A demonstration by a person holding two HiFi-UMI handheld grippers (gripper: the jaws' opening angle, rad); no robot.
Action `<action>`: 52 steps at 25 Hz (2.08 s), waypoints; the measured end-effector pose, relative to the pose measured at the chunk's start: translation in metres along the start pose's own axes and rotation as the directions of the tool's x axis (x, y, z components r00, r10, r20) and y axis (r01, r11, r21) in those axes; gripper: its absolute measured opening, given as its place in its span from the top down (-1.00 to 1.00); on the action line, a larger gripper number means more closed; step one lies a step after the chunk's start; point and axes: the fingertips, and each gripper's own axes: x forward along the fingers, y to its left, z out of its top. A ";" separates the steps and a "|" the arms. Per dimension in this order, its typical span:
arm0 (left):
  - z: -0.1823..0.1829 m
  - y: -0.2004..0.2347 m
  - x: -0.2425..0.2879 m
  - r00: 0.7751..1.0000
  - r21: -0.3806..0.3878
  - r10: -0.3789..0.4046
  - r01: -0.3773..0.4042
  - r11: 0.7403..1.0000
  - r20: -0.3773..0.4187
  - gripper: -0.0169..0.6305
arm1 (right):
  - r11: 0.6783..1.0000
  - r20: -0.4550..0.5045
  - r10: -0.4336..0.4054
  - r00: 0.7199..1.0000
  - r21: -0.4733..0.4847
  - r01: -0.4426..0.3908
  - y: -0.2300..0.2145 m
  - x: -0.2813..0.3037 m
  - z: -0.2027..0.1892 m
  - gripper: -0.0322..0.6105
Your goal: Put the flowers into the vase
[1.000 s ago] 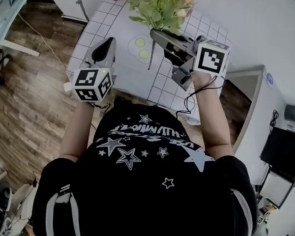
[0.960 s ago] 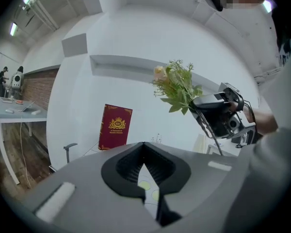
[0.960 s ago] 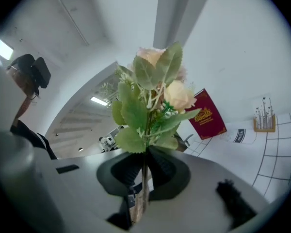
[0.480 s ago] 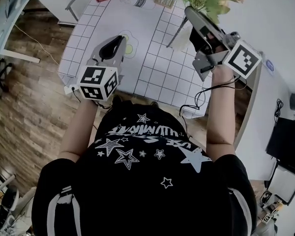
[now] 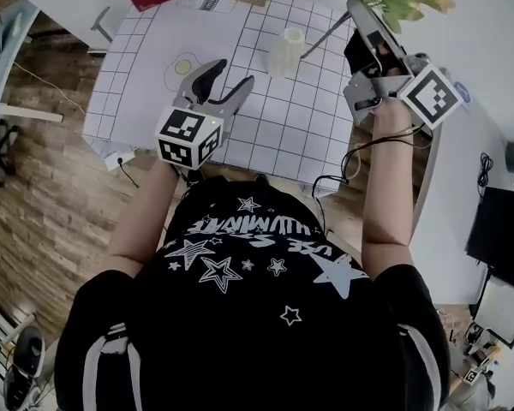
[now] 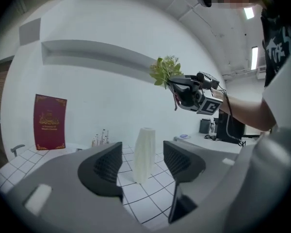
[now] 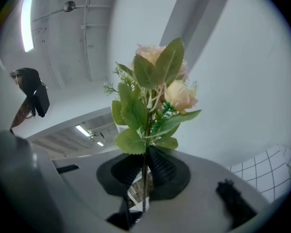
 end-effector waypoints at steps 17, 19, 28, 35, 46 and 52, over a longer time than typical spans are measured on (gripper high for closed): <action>-0.025 -0.024 0.134 0.999 0.095 0.037 -0.036 0.995 -0.011 -0.61 | 0.999 -0.020 0.016 1.000 -0.037 -0.017 -0.050 -0.004 0.014 0.77; -0.026 -0.025 0.144 0.999 0.114 0.044 -0.042 0.993 -0.009 -0.61 | 0.999 -0.021 0.022 1.000 -0.033 -0.023 -0.054 -0.002 0.014 0.77; -0.041 -0.020 0.171 0.994 0.169 0.096 -0.087 0.982 -0.047 -0.52 | 0.999 -0.030 0.044 0.999 -0.021 -0.044 -0.066 0.012 0.005 0.77; -0.044 -0.016 0.170 0.992 0.179 0.116 -0.105 0.978 -0.053 -0.18 | 0.996 -0.063 0.073 0.995 -0.037 -0.075 -0.062 0.027 -0.003 0.77; -0.042 -0.016 0.168 0.993 0.198 0.115 -0.109 0.974 -0.018 -0.16 | 0.989 -0.067 0.030 0.997 -0.146 -0.039 -0.065 0.048 -0.028 0.77; -0.044 -0.015 0.168 0.995 0.191 0.095 -0.087 0.978 -0.035 -0.17 | 0.973 -0.165 0.010 0.986 -0.224 -0.048 -0.071 0.050 -0.072 0.76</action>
